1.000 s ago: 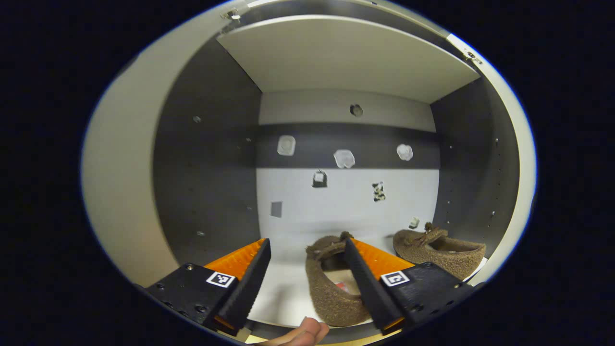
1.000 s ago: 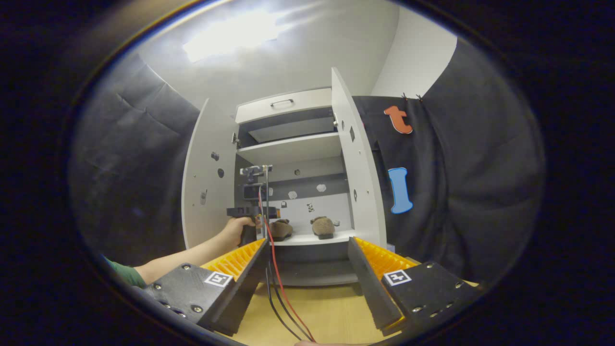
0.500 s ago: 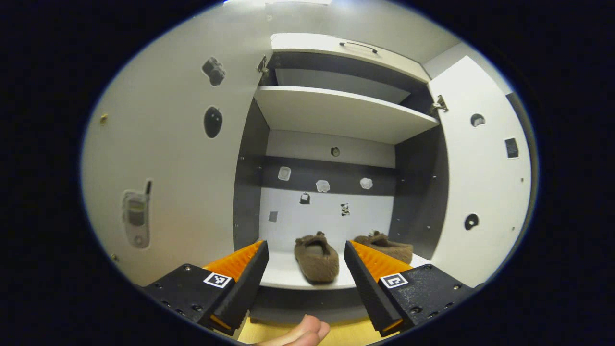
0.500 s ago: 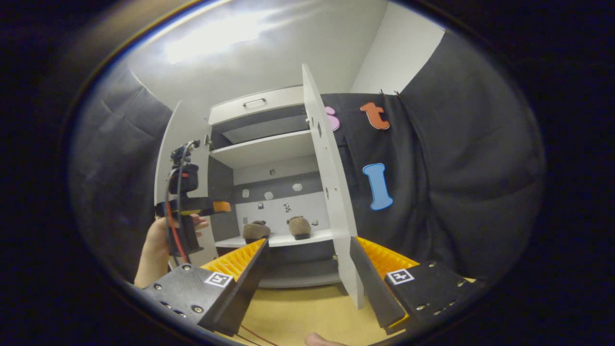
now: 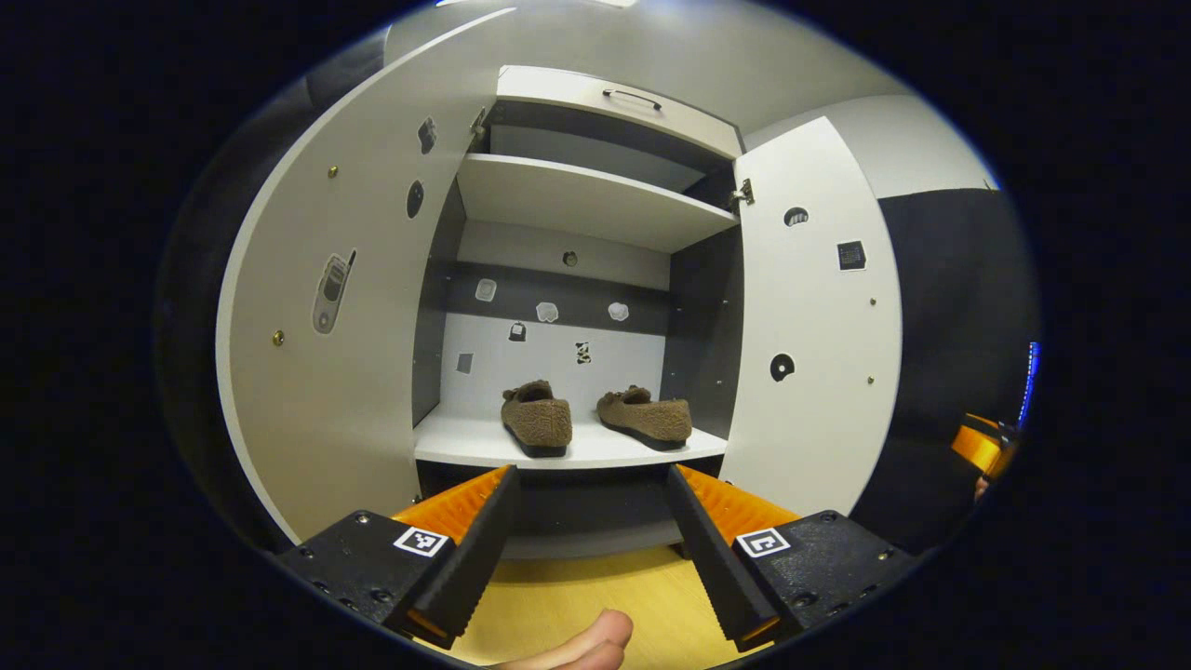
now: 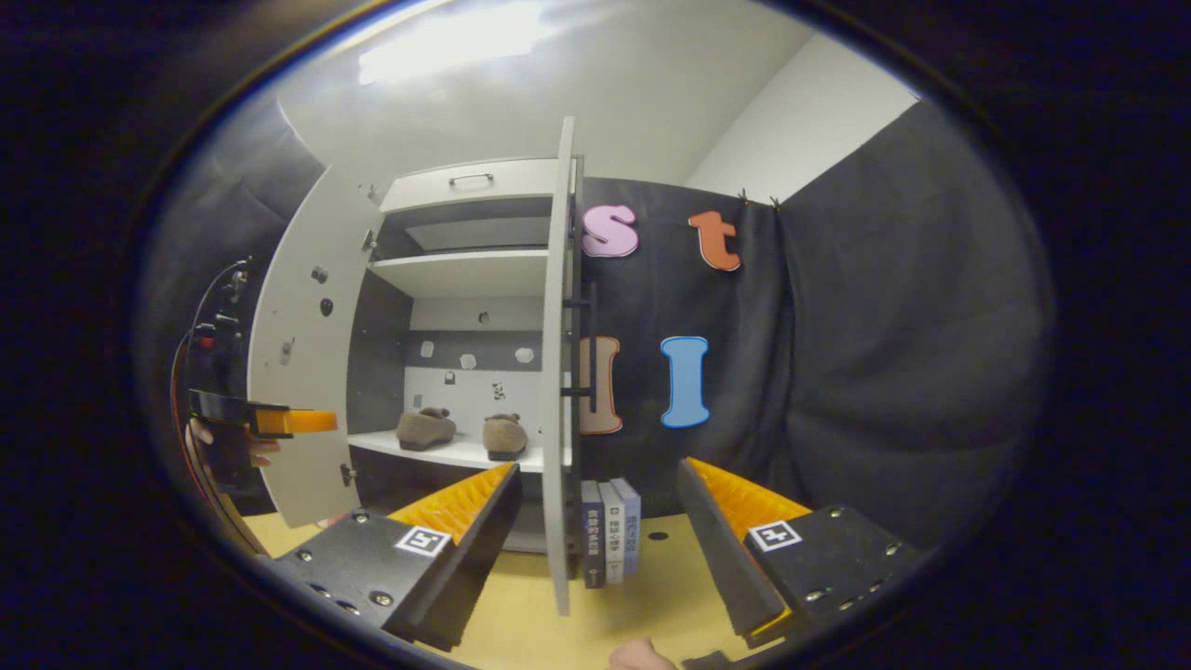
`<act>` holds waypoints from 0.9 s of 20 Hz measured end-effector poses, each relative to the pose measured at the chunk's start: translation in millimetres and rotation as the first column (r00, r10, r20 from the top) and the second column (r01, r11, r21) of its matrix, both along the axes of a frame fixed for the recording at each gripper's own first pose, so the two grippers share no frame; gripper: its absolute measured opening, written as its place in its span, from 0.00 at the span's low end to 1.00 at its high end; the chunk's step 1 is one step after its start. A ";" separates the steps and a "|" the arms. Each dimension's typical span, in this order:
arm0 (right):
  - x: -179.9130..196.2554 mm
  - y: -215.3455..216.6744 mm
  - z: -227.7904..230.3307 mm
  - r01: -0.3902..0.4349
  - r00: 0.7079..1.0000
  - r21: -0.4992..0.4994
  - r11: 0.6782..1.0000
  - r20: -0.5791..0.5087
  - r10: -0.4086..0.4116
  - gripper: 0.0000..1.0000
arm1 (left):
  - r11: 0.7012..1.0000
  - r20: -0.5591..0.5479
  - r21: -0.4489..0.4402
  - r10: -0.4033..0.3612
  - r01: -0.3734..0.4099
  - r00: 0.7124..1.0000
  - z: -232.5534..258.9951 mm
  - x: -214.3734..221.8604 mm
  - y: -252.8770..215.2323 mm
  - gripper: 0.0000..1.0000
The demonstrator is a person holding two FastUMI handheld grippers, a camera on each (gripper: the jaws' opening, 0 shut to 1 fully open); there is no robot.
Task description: Grab one shoe with the right hand and put it into the shoe cabinet, grab the other shoe with the left hand and put it into the shoe cabinet; then close the right door with the right hand and the left door with the left hand.
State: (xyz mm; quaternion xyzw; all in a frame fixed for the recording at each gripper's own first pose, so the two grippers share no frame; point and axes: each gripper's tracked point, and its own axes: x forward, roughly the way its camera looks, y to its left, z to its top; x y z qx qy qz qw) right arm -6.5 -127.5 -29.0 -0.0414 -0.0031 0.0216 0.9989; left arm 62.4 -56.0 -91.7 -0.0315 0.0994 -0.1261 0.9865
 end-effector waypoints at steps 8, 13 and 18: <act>95.7 -93.6 -4.5 -0.040 0.994 -0.060 0.997 -0.107 0.033 0.98 | 0.999 0.081 0.020 -0.045 0.044 0.996 17.0 -29.1 1.0 0.96; 141.3 -79.7 9.2 -0.066 0.982 0.123 0.990 -0.170 0.087 0.98 | 0.991 0.085 0.002 -0.130 0.130 0.988 18.7 -50.0 -15.2 0.96; 168.8 -63.2 20.2 -0.034 0.979 0.097 0.995 -0.199 0.053 0.97 | 0.989 0.056 -0.028 -0.143 0.145 0.988 12.2 -55.9 -22.2 0.96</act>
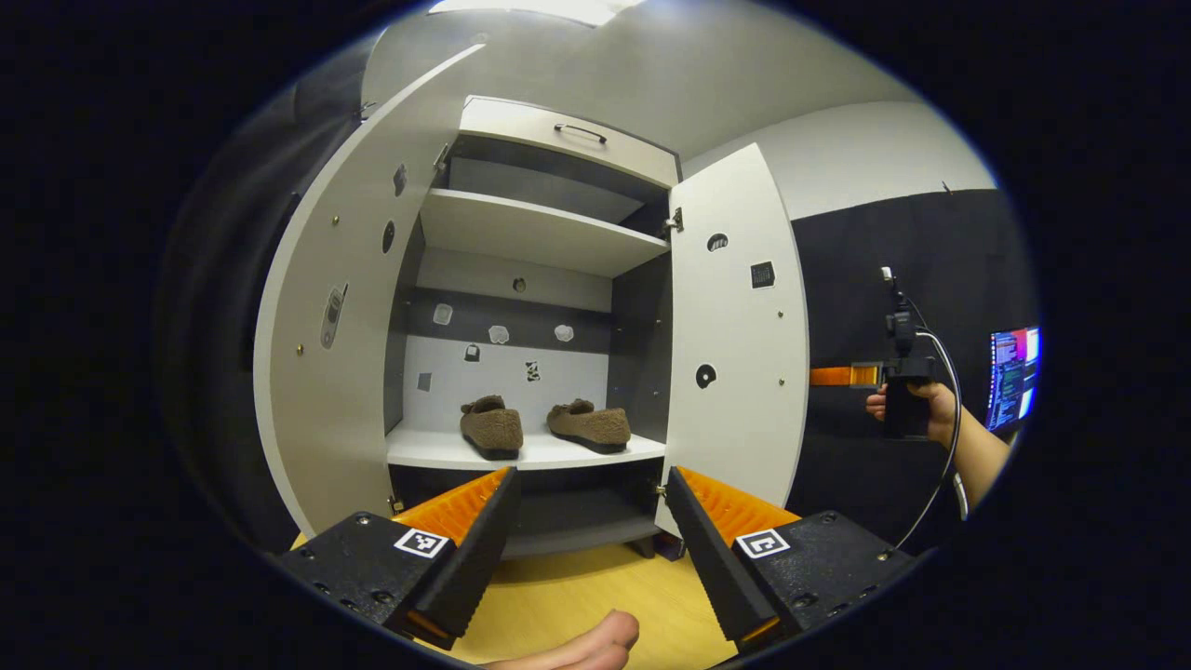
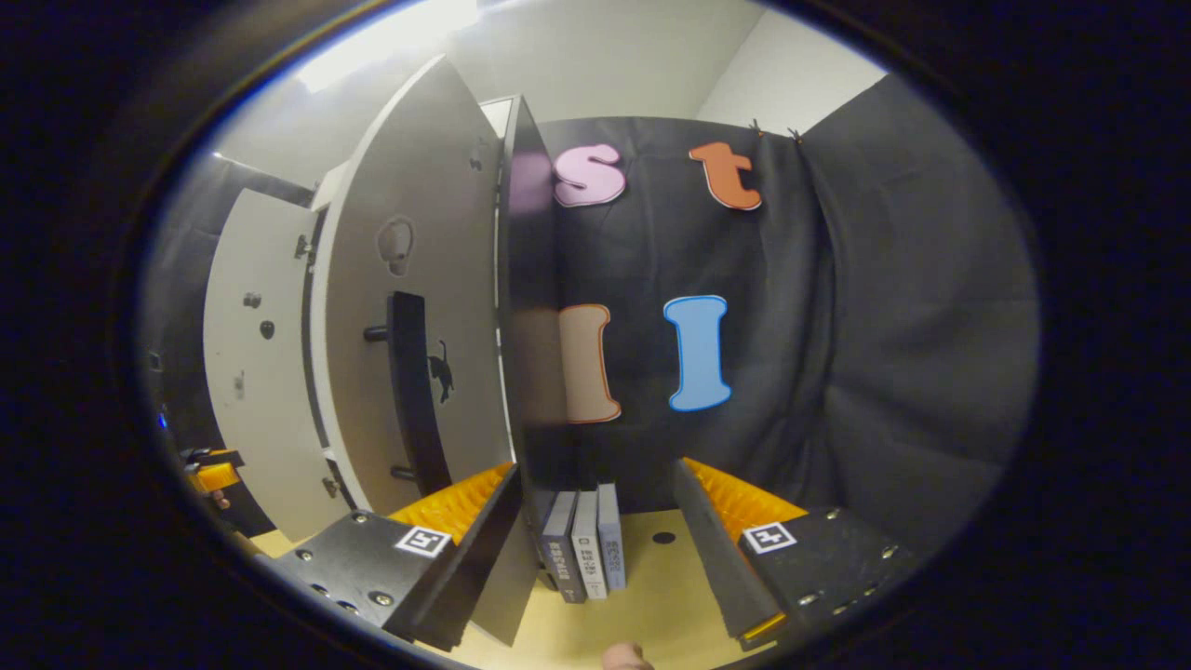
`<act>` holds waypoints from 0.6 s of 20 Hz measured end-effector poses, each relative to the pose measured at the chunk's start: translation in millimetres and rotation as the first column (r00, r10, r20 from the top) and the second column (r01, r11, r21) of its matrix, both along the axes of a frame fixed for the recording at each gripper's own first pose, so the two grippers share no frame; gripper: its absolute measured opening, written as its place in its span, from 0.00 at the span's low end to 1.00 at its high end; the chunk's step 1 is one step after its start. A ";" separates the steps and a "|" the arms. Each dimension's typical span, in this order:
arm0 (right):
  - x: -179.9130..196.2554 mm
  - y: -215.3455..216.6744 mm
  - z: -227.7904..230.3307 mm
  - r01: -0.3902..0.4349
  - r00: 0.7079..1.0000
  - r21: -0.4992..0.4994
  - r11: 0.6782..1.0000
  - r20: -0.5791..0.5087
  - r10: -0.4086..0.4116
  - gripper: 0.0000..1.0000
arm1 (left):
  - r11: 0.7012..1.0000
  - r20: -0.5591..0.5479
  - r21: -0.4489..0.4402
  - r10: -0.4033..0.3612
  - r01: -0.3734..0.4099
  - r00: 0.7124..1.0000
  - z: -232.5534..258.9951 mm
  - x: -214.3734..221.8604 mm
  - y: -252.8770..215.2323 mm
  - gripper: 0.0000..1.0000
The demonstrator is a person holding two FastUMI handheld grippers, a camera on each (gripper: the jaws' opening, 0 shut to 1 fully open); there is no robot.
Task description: Grab one shoe with the right hand and put it into the shoe cabinet, grab the other shoe with the left hand and put it into the shoe cabinet; then close the right door with the right hand and the left door with the left hand.
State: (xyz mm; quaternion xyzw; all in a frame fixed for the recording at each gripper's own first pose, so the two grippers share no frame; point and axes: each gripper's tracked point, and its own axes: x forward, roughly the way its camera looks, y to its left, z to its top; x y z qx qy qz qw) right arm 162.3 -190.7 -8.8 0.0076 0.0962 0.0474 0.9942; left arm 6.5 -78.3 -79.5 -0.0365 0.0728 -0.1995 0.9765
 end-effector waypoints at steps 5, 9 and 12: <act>13.8 14.4 8.0 0.030 0.999 -0.026 0.999 0.016 -0.030 0.98 | 1.000 -0.027 0.001 -0.013 0.013 1.000 -6.7 0.9 -3.3 0.96; 12.4 35.2 8.0 -0.020 1.000 -0.092 0.996 0.005 0.020 0.98 | 1.000 -0.049 -0.012 0.007 -0.007 0.999 -12.7 1.2 -5.0 0.97; 9.4 42.7 10.6 -0.004 1.000 -0.095 0.995 -0.005 0.003 0.94 | 1.000 -0.059 -0.004 -0.007 0.007 0.998 -17.2 -3.8 -12.3 0.97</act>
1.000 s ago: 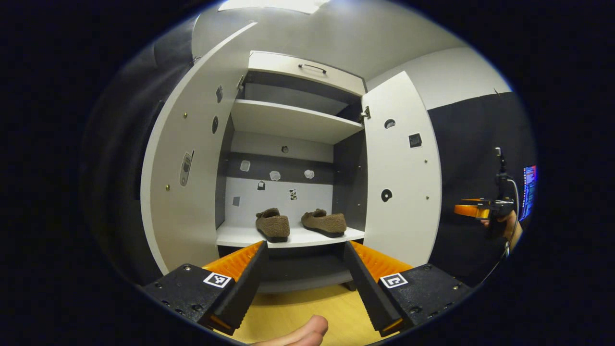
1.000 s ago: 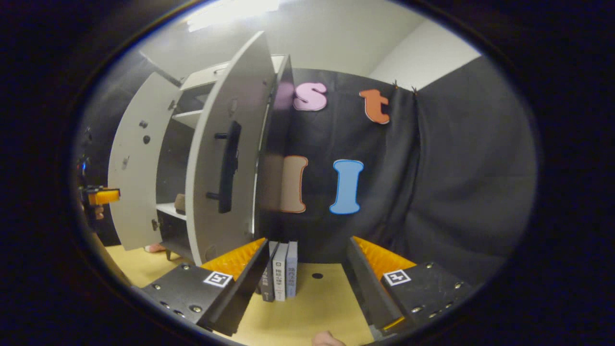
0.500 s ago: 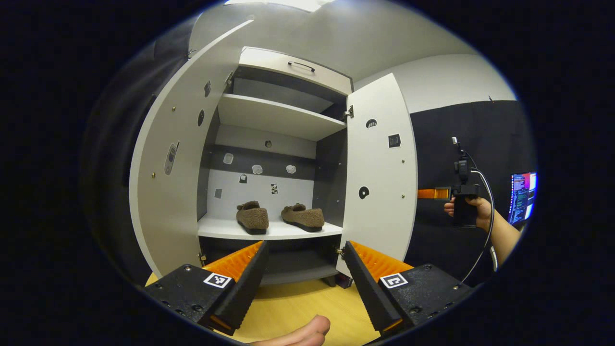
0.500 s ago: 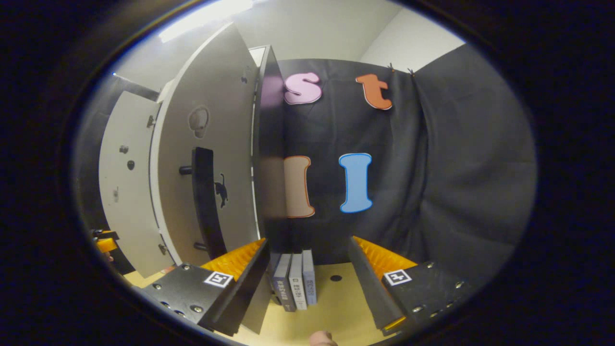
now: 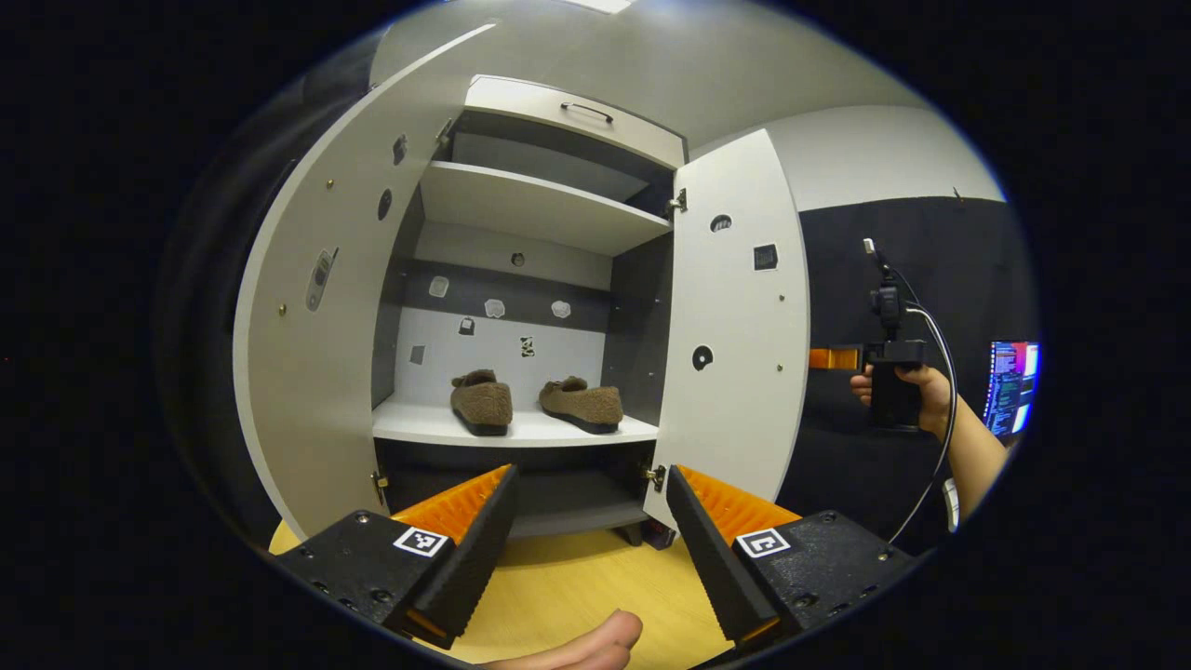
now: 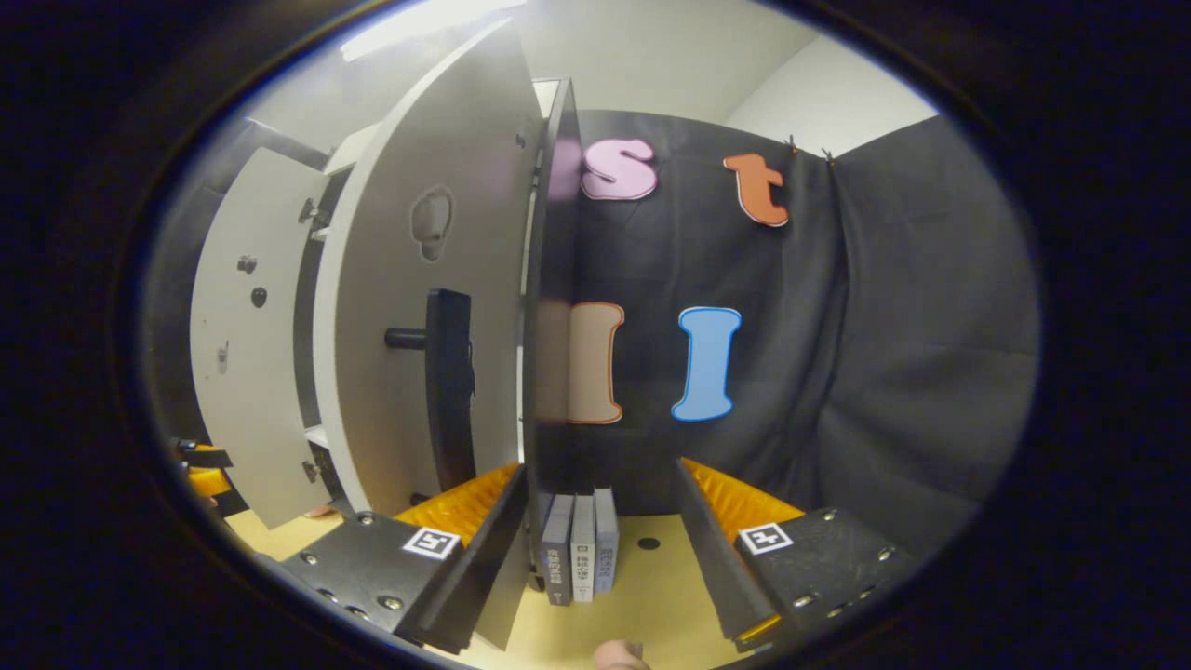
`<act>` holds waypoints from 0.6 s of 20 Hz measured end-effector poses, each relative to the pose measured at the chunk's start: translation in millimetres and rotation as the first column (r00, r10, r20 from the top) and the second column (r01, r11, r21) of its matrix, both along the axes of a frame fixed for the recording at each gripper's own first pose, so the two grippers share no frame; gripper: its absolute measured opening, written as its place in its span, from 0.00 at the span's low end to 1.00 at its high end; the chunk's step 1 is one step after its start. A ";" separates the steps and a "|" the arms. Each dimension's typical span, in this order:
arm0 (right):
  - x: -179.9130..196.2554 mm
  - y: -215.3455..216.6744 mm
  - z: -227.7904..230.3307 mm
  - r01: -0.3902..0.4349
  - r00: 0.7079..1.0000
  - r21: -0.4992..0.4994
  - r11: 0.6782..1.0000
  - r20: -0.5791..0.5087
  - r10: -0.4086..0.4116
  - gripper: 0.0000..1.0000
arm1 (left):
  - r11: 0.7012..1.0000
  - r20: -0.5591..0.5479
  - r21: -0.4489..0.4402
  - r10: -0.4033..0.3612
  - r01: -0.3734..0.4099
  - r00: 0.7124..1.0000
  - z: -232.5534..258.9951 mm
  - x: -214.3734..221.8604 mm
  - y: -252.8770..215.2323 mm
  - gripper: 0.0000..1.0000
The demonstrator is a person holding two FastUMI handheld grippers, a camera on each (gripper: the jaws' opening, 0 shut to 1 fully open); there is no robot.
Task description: Grab one shoe with the right hand and put it into the shoe cabinet, grab the other shoe with the left hand and put it into the shoe cabinet; then close the right door with the right hand and the left door with the left hand.
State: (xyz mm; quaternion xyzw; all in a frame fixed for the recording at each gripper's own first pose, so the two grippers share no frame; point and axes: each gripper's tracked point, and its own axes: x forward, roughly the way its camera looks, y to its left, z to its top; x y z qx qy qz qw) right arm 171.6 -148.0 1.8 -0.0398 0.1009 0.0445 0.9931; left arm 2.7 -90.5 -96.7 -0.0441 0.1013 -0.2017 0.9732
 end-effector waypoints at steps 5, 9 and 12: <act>-3.8 13.1 2.5 0.009 1.000 -0.039 0.999 0.018 -0.009 0.92 | 0.999 0.020 -0.003 0.053 -0.052 0.998 2.3 -3.8 6.7 0.97; -6.0 45.5 -1.6 -0.065 0.997 0.016 0.998 0.030 0.065 0.89 | 0.998 0.027 0.019 0.067 -0.068 0.997 0.8 -12.1 11.0 0.97; -6.9 67.0 -1.7 -0.076 0.995 0.033 0.997 0.073 0.074 0.92 | 0.995 0.027 0.040 0.092 -0.093 0.995 -3.0 -17.2 23.9 0.94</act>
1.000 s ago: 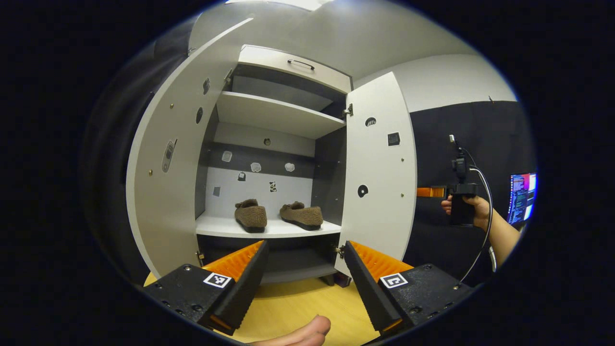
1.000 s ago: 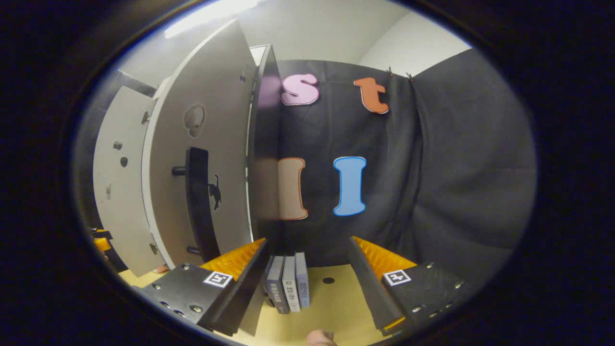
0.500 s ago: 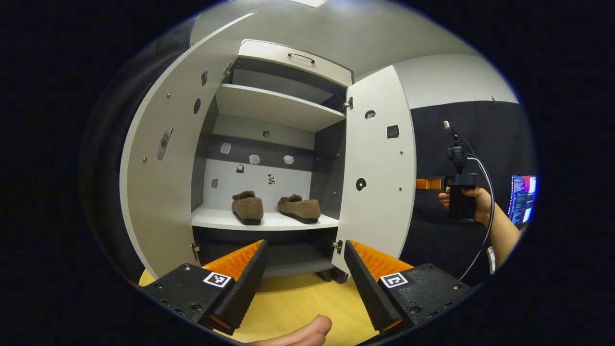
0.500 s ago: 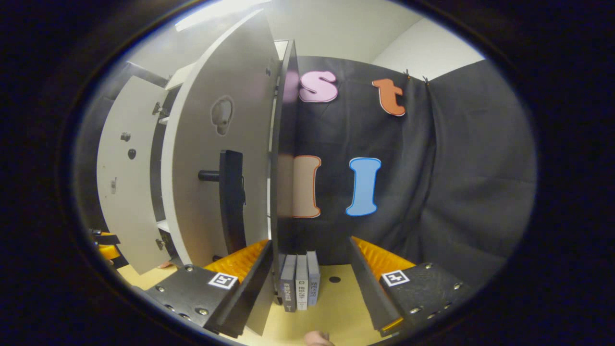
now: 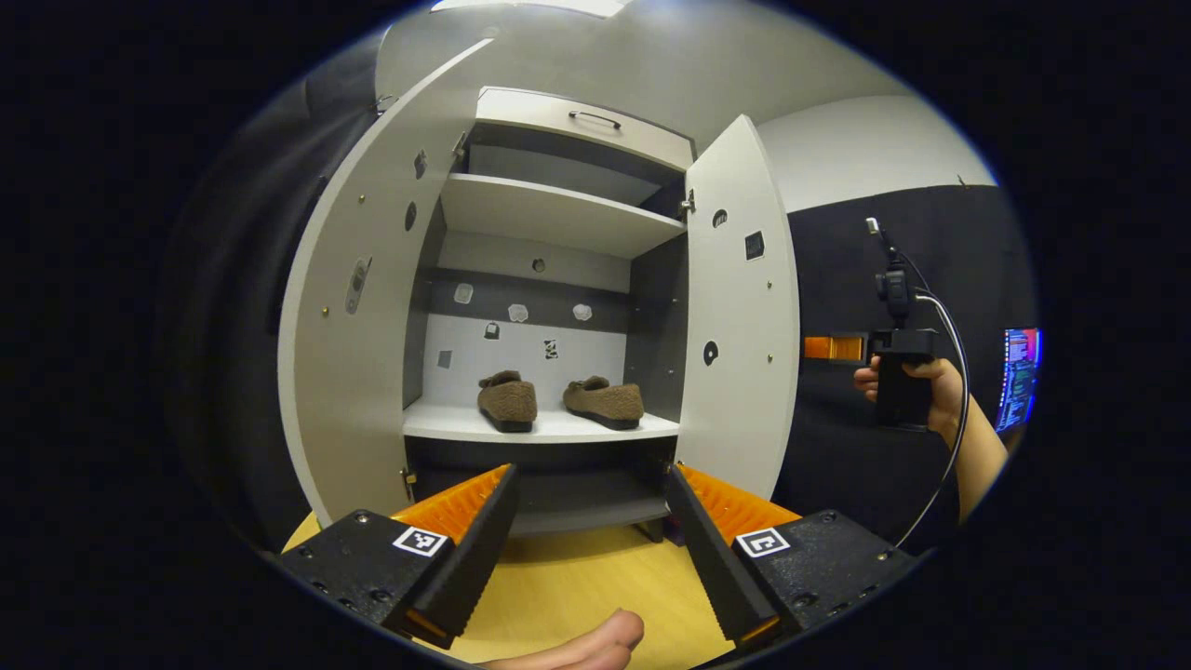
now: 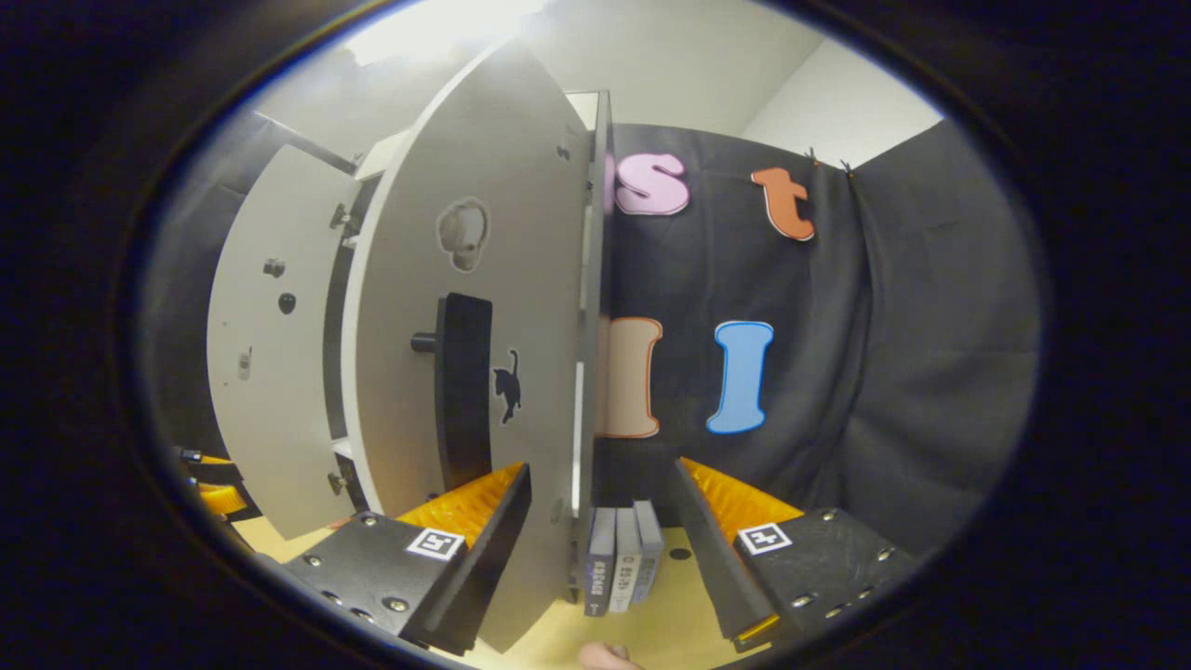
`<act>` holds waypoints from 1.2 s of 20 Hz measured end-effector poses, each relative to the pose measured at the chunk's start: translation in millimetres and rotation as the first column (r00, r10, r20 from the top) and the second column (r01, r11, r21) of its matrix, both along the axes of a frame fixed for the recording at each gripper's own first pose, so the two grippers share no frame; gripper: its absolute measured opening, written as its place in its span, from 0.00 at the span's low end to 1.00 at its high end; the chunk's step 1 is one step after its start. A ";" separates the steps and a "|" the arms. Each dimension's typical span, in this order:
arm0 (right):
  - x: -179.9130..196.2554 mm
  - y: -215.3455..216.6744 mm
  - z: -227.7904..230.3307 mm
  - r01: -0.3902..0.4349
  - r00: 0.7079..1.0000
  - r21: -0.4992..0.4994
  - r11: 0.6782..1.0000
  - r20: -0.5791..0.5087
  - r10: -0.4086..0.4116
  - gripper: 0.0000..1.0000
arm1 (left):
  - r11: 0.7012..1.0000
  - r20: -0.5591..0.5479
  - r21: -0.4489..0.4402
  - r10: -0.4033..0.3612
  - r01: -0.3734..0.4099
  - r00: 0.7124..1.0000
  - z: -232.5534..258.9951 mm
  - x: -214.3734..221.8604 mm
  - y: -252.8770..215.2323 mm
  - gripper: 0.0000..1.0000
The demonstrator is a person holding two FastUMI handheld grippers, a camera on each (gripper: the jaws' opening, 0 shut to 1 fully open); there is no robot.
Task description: Grab one shoe with the right hand and put it into the shoe cabinet, grab the other shoe with the left hand and put it into the shoe cabinet; then close the right door with the right hand and the left door with the left hand.
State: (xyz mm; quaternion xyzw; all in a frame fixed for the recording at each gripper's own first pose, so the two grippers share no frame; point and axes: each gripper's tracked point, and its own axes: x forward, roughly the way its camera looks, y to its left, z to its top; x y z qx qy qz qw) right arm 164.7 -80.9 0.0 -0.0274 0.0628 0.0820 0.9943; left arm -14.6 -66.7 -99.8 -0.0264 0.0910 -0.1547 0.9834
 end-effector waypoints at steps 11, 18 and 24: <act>-2.5 44.2 -1.0 0.066 0.996 0.000 0.998 0.056 -0.066 0.92 | 0.986 0.065 0.056 0.153 -0.157 0.986 21.5 -14.4 80.2 0.94; 3.6 104.4 -10.0 -0.052 0.997 0.089 0.995 0.054 0.047 0.92 | 0.978 0.071 -0.008 0.210 -0.210 0.975 39.7 -16.4 130.7 0.96; -30.2 129.8 -23.7 -0.103 0.991 0.073 0.992 0.097 0.096 0.99 | 0.955 0.097 -0.063 0.295 -0.290 0.951 70.5 -22.7 195.0 0.93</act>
